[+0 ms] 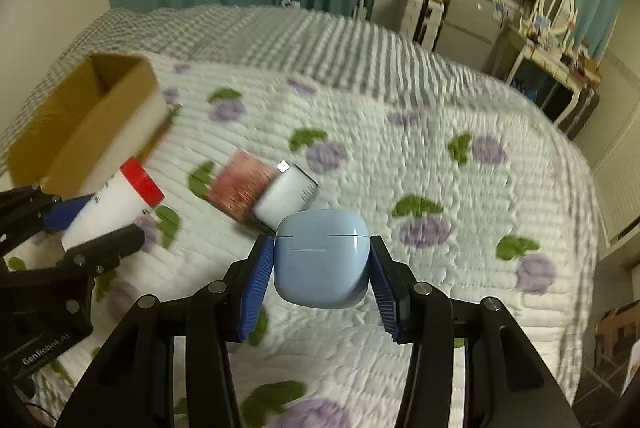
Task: Organize rigid objects
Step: 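Carry the earbud case and bottle into the cardboard box and open both tools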
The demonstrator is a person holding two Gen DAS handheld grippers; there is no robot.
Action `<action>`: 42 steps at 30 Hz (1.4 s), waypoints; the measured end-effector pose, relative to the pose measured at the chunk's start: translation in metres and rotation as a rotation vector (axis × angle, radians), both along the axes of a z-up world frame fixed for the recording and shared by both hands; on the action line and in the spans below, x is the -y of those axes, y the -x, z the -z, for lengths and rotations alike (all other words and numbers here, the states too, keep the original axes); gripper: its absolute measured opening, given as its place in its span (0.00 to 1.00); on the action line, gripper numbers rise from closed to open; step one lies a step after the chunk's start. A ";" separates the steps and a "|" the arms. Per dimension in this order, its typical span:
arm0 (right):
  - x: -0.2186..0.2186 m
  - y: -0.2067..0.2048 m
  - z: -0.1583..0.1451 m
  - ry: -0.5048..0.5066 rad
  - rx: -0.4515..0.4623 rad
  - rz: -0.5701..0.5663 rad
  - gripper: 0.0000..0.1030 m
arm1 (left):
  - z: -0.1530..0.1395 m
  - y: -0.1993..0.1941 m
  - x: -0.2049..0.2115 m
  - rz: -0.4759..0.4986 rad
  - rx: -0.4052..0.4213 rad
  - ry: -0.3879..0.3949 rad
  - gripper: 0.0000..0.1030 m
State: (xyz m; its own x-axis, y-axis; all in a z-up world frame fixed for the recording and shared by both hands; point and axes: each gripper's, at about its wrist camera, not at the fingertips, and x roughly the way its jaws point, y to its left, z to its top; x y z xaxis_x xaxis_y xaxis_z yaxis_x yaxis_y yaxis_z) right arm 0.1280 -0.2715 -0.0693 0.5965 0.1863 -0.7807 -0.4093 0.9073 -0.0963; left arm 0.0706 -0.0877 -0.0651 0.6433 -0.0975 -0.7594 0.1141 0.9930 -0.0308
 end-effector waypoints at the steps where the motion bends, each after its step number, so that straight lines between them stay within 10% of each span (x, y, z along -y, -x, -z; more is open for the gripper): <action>1: -0.006 0.005 -0.009 0.000 0.015 -0.008 0.46 | -0.010 0.006 -0.008 -0.010 0.017 0.005 0.36; 23: -0.190 0.103 -0.127 -0.050 0.237 -0.302 0.46 | -0.087 0.080 -0.171 -0.239 0.181 0.039 0.36; 42: -0.274 -0.011 -0.059 -0.013 0.116 -0.295 0.46 | -0.014 0.002 -0.204 -0.181 0.035 0.060 0.36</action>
State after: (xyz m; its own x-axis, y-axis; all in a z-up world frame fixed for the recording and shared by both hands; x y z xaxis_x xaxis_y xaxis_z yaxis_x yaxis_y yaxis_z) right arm 0.1393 0.0029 -0.0102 0.6000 0.3742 -0.7071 -0.6420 0.7526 -0.1464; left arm 0.0687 0.1158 -0.0507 0.6806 -0.0223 -0.7324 -0.0638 0.9939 -0.0895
